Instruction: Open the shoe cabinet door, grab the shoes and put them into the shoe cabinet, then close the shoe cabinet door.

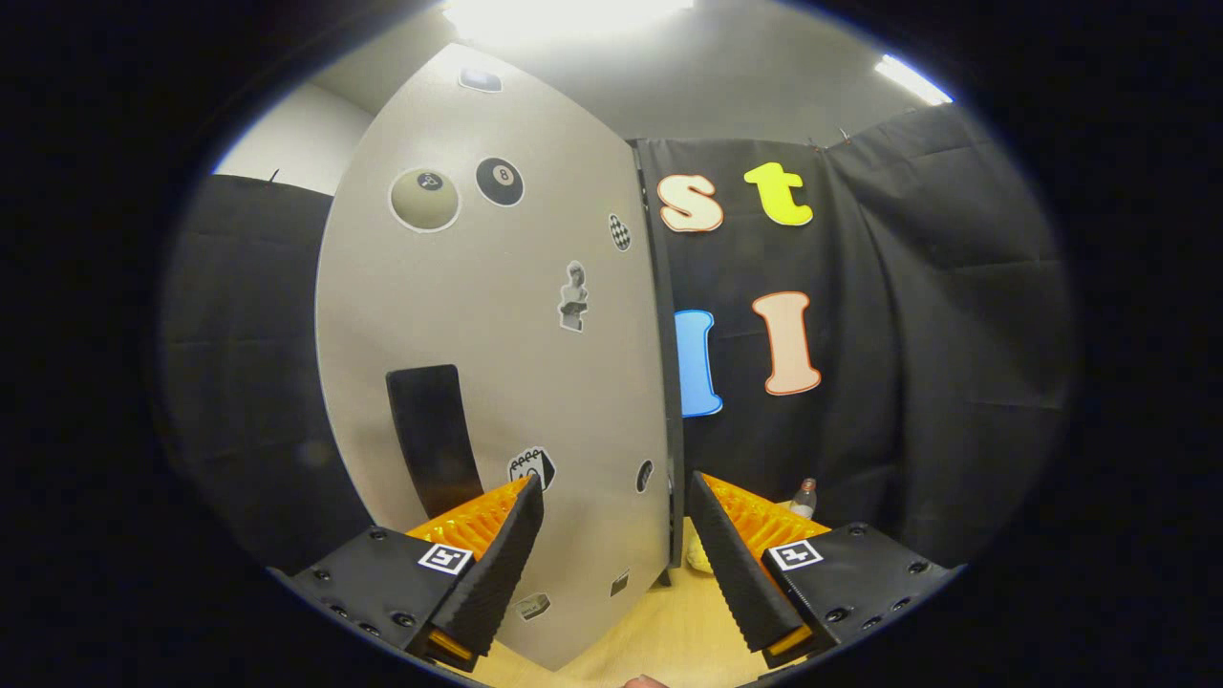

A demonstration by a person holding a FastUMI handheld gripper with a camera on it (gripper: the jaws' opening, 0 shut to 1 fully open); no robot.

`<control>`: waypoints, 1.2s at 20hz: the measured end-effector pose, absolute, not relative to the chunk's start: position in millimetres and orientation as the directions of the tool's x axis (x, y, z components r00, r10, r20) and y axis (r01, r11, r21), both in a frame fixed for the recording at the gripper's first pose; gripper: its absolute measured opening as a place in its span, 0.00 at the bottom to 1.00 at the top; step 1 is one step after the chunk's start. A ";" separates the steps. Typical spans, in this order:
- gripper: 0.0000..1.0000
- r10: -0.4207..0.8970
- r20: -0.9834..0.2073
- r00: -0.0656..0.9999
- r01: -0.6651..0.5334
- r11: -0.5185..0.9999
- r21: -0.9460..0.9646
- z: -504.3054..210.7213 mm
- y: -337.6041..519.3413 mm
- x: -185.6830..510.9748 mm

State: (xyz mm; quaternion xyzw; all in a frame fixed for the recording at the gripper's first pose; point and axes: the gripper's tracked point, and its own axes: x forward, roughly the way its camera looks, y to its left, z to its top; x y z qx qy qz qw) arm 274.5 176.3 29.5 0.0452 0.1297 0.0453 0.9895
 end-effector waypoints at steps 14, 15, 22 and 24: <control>0.97 0.309 -0.232 0.922 -0.279 0.948 0.153 23.1 315.3 336.6; 0.97 0.315 -0.227 0.922 -0.285 0.946 0.155 24.5 318.7 334.4; 0.97 0.288 -0.217 0.933 -0.270 0.956 0.112 26.9 297.7 314.9; 0.97 0.269 -0.218 0.938 -0.255 0.963 0.093 26.0 284.4 302.8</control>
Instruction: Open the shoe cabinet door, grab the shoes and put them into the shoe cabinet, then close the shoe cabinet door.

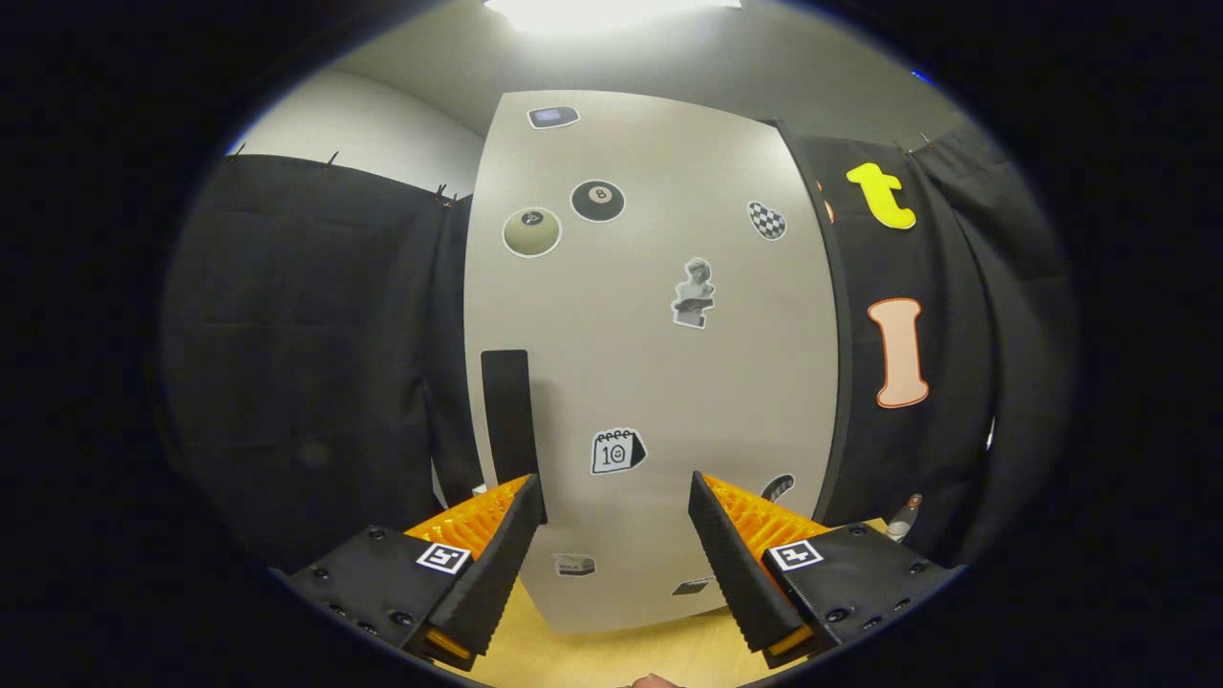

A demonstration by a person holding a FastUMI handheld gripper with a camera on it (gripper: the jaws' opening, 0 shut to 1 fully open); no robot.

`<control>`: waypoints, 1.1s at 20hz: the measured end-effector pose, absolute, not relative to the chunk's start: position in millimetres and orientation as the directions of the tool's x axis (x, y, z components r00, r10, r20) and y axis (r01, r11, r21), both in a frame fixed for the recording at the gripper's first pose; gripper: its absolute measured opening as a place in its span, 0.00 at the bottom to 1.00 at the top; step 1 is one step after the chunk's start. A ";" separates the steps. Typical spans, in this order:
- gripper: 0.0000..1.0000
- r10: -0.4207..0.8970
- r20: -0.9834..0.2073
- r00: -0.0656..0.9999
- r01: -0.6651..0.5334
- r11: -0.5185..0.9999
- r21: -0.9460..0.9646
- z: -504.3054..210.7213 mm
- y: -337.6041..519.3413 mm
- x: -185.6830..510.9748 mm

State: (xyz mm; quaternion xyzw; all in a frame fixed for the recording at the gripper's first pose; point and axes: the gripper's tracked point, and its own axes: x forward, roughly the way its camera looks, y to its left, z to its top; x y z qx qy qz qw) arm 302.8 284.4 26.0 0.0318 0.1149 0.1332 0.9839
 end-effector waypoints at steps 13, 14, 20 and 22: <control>0.97 0.223 -0.175 0.959 -0.216 0.975 0.058 33.4 236.7 227.8; 0.98 0.216 -0.167 0.962 -0.210 0.976 0.056 35.8 233.5 225.0; 0.97 0.215 -0.170 0.962 -0.210 0.977 0.049 36.2 220.4 216.8; 0.97 0.221 -0.175 0.959 -0.214 0.975 0.059 35.6 218.6 214.6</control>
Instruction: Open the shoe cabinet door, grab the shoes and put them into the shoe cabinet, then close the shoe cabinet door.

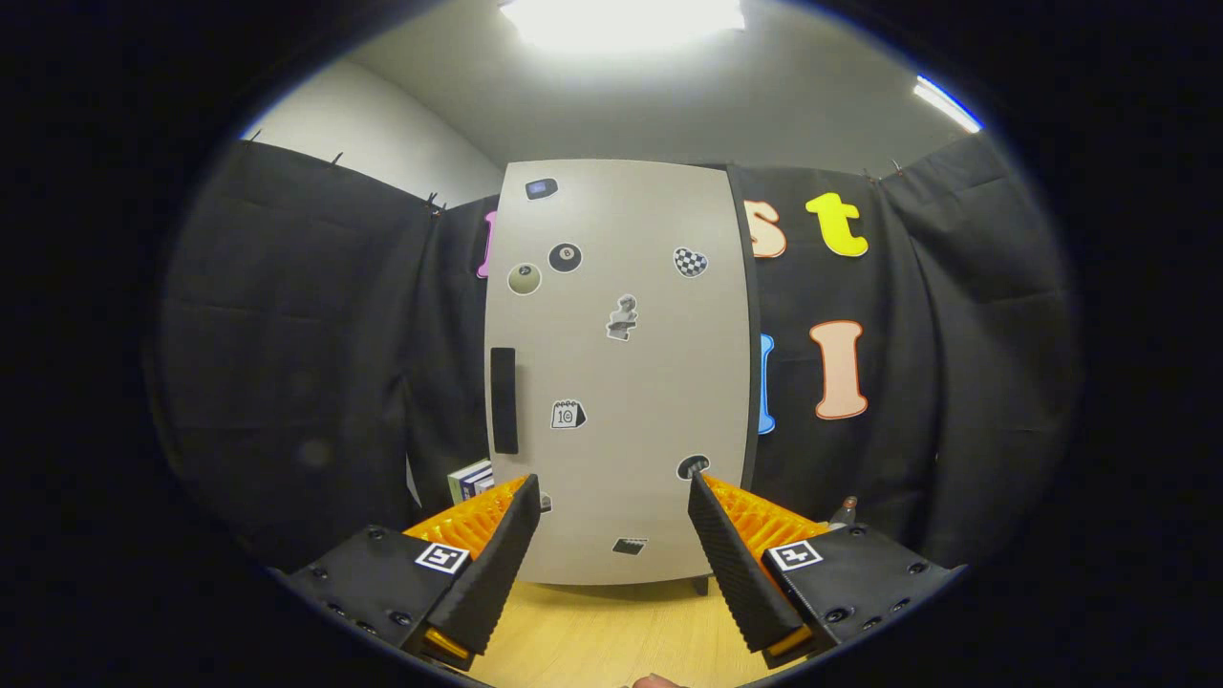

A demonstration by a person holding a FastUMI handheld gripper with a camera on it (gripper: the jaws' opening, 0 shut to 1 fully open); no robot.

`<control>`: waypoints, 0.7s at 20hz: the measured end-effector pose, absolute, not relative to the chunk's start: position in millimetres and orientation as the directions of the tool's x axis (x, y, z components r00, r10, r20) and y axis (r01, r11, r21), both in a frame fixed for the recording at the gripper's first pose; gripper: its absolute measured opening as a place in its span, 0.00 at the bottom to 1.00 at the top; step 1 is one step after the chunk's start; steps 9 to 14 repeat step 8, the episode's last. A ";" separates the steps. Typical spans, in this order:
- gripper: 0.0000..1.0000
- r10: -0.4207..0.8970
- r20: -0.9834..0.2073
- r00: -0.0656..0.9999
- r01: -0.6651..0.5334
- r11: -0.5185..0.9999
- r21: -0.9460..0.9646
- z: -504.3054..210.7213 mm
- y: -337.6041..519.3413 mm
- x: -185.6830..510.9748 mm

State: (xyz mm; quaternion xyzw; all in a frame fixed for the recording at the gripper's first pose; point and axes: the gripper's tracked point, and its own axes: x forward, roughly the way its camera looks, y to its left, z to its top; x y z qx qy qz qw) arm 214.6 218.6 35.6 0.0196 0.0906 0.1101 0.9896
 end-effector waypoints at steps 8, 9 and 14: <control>0.98 0.208 -0.176 0.962 -0.201 0.978 0.059 35.0 209.6 213.9; 0.98 0.208 -0.176 0.962 -0.201 0.978 0.059 35.0 209.6 213.9; 0.98 0.208 -0.176 0.962 -0.201 0.978 0.059 35.0 209.6 213.9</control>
